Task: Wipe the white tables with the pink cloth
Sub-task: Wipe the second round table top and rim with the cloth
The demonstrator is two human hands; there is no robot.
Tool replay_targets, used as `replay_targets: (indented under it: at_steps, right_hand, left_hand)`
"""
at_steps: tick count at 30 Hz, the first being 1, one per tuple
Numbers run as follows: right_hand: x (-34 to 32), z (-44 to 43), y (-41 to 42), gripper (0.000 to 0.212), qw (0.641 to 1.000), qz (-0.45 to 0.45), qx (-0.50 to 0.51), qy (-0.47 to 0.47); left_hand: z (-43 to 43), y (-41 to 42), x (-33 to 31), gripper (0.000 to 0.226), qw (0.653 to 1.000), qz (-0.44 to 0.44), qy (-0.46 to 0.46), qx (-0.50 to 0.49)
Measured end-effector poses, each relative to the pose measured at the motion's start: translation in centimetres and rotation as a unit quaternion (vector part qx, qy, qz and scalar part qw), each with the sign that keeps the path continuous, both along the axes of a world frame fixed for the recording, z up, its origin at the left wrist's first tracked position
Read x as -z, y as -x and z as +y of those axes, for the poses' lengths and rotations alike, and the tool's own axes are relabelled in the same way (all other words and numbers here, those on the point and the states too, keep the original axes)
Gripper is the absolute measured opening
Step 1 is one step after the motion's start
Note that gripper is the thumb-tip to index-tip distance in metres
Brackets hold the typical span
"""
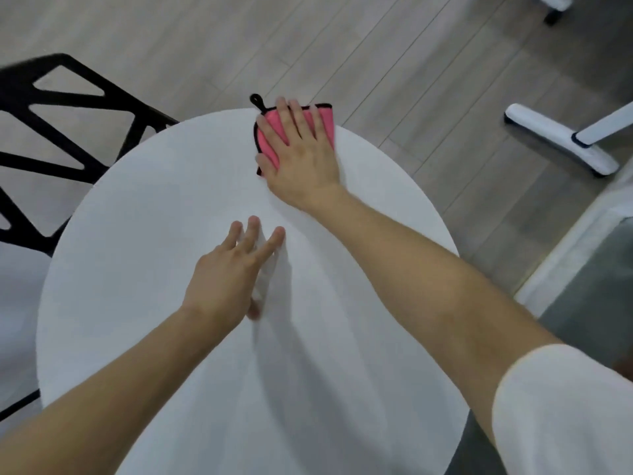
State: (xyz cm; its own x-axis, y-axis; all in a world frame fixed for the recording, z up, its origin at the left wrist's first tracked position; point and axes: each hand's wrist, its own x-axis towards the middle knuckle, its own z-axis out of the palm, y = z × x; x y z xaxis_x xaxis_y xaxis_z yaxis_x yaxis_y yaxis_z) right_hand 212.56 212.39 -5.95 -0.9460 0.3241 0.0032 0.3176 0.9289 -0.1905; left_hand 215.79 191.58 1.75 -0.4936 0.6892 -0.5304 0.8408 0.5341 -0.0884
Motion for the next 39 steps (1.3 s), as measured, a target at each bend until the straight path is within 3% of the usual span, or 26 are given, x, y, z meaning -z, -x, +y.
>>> replay_targets:
  at_steps: [4, 8, 12, 15, 20, 22, 25, 31, 35, 36, 39]
  right_hand:
    - [0.4, 0.8, 0.7, 0.070, 0.998, 0.007, -0.068, 0.012]
    - [0.7, 2.4, -13.2, 0.066, 0.998, 0.032, -0.052, 0.026]
    - [-1.2, 2.2, -26.4, 0.066, 0.999, -0.019, -0.041, 0.017]
    - [-1.0, 2.8, -23.7, 0.067, 0.999, -0.009, -0.042, 0.004]
    - [-0.2, 4.5, -7.5, 0.070, 0.997, -0.004, -0.075, 0.002]
    - [-0.2, 4.0, -5.1, 0.072, 0.997, -0.009, -0.075, 0.004]
    - [0.5, 4.4, -8.8, 0.070, 0.996, 0.019, -0.092, 0.005]
    - [0.5, 3.8, -26.0, 0.066, 1.000, 0.015, -0.017, -0.009]
    - [-0.2, -4.7, -28.3, 0.067, 0.987, 0.021, 0.157, -0.003]
    - [-0.2, -8.6, -27.8, 0.068, 0.989, 0.023, 0.149, 0.008]
    - [-0.2, -21.7, -27.5, 0.067, 0.998, 0.017, -0.003, 0.052]
  left_hand:
    - [-0.5, 0.3, 0.1, 0.150, 1.000, 0.001, 0.002, -0.013]
    - [-0.5, 0.1, 0.1, 0.151, 1.000, 0.003, 0.006, -0.018]
    - [-0.3, 0.0, 0.1, 0.149, 1.000, 0.004, 0.000, -0.019]
    - [-0.4, 0.2, 0.5, 0.148, 1.000, 0.008, 0.002, -0.010]
    - [-0.6, 0.5, 0.6, 0.149, 1.000, 0.013, -0.001, -0.005]
    - [-0.7, 0.4, 0.5, 0.151, 1.000, 0.008, -0.001, -0.011]
    - [-0.7, 0.4, 0.4, 0.154, 1.000, 0.005, -0.012, -0.013]
    - [-0.4, 0.8, -0.3, 0.152, 0.999, 0.003, -0.035, 0.021]
    - [-2.7, -1.4, -0.6, 0.121, 0.993, 0.023, -0.110, -0.034]
    - [-4.1, -2.7, -0.9, 0.103, 0.988, 0.036, -0.142, -0.047]
    - [-10.5, -6.0, -0.3, 0.027, 0.964, 0.070, -0.247, -0.063]
